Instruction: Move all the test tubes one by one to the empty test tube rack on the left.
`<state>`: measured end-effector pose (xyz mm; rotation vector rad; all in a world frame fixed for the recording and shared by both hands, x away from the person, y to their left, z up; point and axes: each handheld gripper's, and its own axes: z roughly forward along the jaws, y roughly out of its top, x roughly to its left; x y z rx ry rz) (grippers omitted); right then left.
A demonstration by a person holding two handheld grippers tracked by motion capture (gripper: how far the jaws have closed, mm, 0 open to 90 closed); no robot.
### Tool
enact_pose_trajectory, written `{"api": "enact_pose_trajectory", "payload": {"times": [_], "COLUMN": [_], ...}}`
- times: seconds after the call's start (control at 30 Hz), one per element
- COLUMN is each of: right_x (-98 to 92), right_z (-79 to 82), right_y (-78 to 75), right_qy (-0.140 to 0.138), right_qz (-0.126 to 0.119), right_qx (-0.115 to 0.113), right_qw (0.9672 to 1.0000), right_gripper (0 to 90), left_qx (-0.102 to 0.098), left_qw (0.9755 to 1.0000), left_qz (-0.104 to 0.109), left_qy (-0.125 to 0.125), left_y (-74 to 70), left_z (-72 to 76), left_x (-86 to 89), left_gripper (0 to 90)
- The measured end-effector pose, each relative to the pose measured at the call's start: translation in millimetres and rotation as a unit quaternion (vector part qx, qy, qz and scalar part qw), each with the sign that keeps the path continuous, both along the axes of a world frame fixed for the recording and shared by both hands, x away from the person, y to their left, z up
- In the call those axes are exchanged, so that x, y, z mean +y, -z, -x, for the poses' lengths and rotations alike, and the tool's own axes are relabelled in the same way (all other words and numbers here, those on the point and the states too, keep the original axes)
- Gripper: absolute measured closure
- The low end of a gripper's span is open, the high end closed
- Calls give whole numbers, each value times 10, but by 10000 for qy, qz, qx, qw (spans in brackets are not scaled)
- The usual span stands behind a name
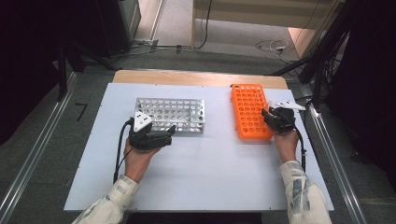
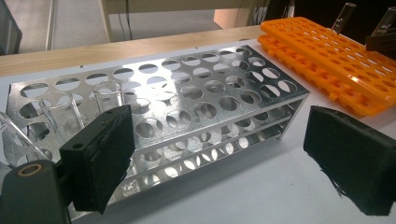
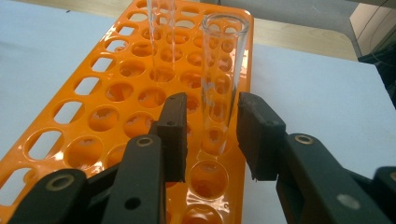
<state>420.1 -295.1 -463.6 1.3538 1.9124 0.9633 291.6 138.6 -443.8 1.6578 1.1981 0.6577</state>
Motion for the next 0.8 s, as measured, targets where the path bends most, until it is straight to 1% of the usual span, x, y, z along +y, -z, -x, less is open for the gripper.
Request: {"api": "enact_pose_trajectory", "payload": {"times": [0.13, 0.23, 0.27, 0.33, 0.6, 0.8], "right_x": [4, 12, 17, 15, 14, -4], "right_z": [-23, -33, -33, -33, -28, -9], "right_y": [15, 22, 20, 16, 1, -63], "right_qy": [21, -3, 6, 41, 38, 34], "right_qz": [-7, 27, 64, 62, 77, -9], "right_qx": [22, 18, 12, -1, -34, -147], "right_qw": [10000, 10000, 10000, 10000, 10000, 9999], "right_gripper": [661, 693, 706, 724, 729, 732], "left_qx": [1, -4, -4, 8, 35, 28], "left_qw": [10000, 10000, 10000, 10000, 10000, 10000], "left_qz": [-22, -24, -23, -29, -16, -22], "left_qy": [2, 0, -5, -5, -4, -14], "left_y": [6, 6, 6, 7, 6, 7], "left_z": [-1, -2, -3, -5, -6, -5], "left_x": [-9, -9, -9, -7, -3, -6], "left_gripper": [88, 88, 88, 88, 88, 90]}}
